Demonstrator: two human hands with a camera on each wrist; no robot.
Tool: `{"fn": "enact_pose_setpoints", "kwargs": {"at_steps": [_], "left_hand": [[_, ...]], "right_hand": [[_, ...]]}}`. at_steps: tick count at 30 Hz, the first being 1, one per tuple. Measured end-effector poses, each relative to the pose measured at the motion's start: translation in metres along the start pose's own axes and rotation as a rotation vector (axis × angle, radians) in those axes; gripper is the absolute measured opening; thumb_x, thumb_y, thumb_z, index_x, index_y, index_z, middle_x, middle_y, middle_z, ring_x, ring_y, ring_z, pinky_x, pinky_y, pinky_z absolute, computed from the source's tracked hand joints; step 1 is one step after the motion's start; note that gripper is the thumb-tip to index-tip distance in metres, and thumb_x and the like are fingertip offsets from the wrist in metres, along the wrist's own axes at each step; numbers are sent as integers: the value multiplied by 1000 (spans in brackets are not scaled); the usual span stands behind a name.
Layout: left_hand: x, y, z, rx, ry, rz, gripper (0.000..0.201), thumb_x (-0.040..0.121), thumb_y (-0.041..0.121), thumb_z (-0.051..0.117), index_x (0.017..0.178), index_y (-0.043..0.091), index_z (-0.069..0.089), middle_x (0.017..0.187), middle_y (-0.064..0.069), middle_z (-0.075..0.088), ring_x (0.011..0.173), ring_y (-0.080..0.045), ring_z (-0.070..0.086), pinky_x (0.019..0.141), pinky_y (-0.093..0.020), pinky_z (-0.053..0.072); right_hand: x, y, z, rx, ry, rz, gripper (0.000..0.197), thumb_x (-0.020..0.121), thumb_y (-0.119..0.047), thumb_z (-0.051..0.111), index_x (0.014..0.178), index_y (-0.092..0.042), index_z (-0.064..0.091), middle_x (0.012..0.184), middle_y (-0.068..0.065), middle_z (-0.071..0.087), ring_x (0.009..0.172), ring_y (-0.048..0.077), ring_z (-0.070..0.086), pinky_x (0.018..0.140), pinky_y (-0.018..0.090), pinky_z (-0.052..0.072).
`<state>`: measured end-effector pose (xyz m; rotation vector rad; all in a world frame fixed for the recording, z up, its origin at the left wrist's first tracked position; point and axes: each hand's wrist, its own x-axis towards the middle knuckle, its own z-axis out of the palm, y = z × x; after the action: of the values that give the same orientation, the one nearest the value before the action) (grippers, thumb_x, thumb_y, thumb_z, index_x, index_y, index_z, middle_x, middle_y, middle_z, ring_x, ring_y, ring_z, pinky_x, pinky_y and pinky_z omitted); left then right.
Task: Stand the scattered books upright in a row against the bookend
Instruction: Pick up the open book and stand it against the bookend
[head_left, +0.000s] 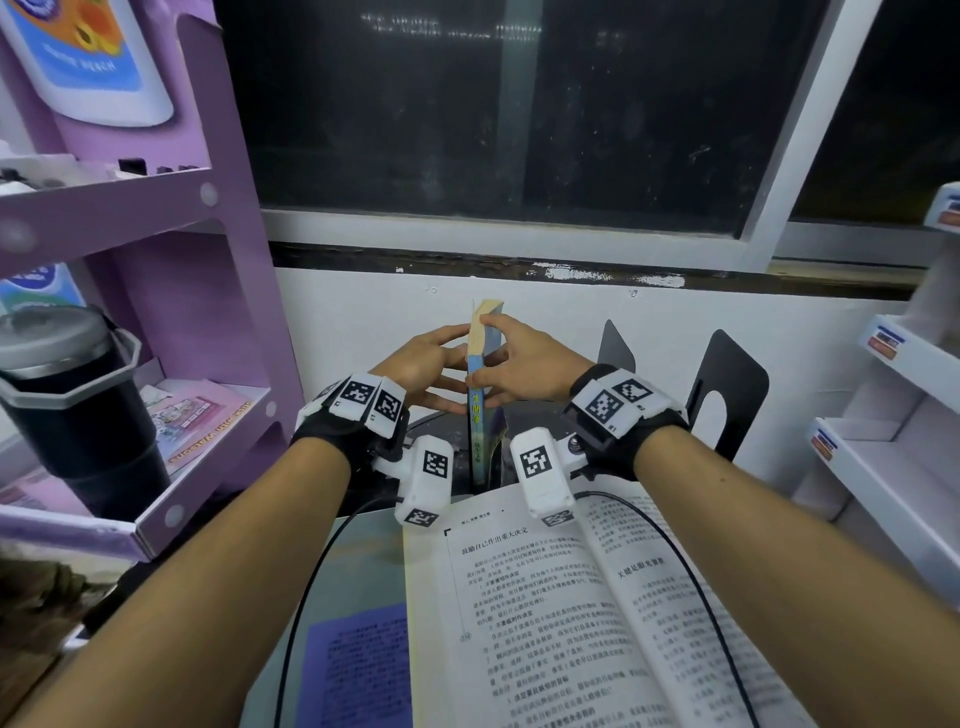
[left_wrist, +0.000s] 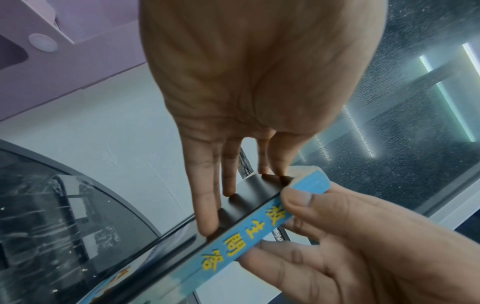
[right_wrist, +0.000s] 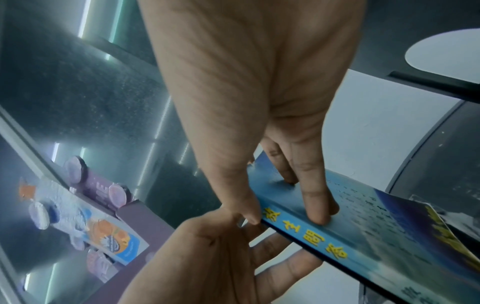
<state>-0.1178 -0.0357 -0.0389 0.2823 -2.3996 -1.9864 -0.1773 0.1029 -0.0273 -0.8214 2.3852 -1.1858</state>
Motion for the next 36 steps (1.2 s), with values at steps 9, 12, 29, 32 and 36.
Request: {"fn": "enact_pose_setpoints", "kwargs": {"at_steps": [9,12,29,32,36], "left_hand": [[-15,5,4,20,-2,-23,36,100,21,48,135,28,50,116,-9,65,96,-28,66,79,-39,59],[-23,6,4,46,20,-38,35,101,24,45,136,24,47,118,-11,60,97,-29,62,83,-41,57],[-82,2,21,482,-86,-251,25,97,33,52,108,11,59,97,-1,62,81,-17,55,71,-27,45],[-88,-1,36,592,-154,-316,26,97,37,51,101,12,60,93,1,63,76,-14,55,74,-28,41],[-95,-1,46,728,-177,-346,43,97,39,50,126,8,57,125,-9,61,97,-20,54,80,-29,41]], "right_hand": [[-11,-2,-1,72,-32,19,88,89,-14,66,154,-26,10,144,18,42,105,32,66,88,48,56],[-21,-2,-6,20,-62,29,87,91,-16,64,154,-25,5,144,17,42,106,34,64,93,47,54],[-136,45,-70,-499,-140,264,65,92,-51,56,146,-20,36,149,-2,38,135,18,37,108,30,33],[-158,55,-71,-478,-153,304,66,95,-47,52,148,-12,31,152,2,35,136,20,36,108,29,32],[-176,62,-71,-446,-150,370,65,98,-43,49,146,-2,32,152,11,36,136,26,39,110,33,34]]}}
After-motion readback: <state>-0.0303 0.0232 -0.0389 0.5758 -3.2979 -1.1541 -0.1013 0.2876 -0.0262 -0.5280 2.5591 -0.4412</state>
